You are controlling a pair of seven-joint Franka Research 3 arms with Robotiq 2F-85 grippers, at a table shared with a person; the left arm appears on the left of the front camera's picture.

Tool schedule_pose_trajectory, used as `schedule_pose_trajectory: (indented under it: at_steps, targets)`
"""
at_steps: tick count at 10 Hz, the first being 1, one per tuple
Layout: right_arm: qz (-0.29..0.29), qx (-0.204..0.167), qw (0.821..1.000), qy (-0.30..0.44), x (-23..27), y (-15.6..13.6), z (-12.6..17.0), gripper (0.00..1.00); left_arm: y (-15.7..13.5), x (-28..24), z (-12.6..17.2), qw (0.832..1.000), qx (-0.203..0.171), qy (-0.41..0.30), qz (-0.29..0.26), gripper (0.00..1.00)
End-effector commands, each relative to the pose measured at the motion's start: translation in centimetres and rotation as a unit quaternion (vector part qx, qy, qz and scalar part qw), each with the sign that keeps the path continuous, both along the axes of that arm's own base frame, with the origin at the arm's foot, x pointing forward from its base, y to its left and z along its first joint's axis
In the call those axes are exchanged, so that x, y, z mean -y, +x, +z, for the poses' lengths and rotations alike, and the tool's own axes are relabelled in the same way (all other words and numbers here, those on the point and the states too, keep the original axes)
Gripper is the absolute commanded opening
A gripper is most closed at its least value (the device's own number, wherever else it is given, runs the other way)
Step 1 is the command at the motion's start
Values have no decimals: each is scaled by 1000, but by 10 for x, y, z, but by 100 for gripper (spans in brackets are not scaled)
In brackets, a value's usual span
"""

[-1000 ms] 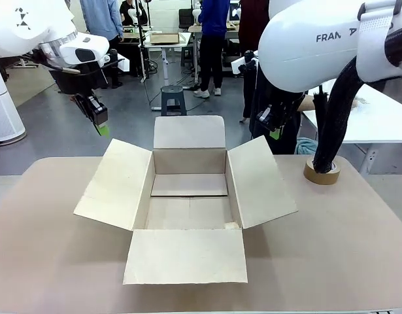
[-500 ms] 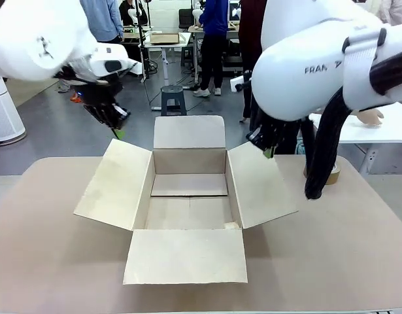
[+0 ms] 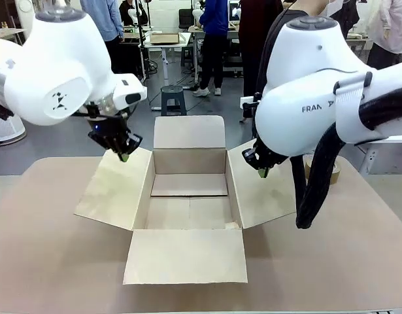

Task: Wrap the clocks to prevent damage.
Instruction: Open the side flaps of the Package Box.

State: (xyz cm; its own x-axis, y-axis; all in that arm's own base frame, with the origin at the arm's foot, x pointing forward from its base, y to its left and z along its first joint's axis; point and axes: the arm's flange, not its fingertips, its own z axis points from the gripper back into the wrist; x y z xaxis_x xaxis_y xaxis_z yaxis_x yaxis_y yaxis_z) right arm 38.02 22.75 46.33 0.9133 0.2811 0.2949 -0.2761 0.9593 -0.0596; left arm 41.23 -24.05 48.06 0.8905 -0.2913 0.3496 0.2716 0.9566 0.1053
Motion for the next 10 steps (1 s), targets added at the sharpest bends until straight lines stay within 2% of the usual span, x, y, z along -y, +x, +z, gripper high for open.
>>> schedule_pose_trajectory:
  at_steps: [1,6,8,10]
  targets:
    - [-15,10,1000,-9,4,-1,-17,1,-3,-5,-12,999,-17,11,32,1]
    - [-32,-41,997,-50,9,6,-69,1,1,-17,-50,995,-88,10,47,1]
    - [-33,-45,997,-55,9,6,-83,1,7,-21,-64,994,-94,7,61,1]
    - [-42,-64,996,-51,16,10,-101,1,13,-25,-85,993,-98,-9,62,1]
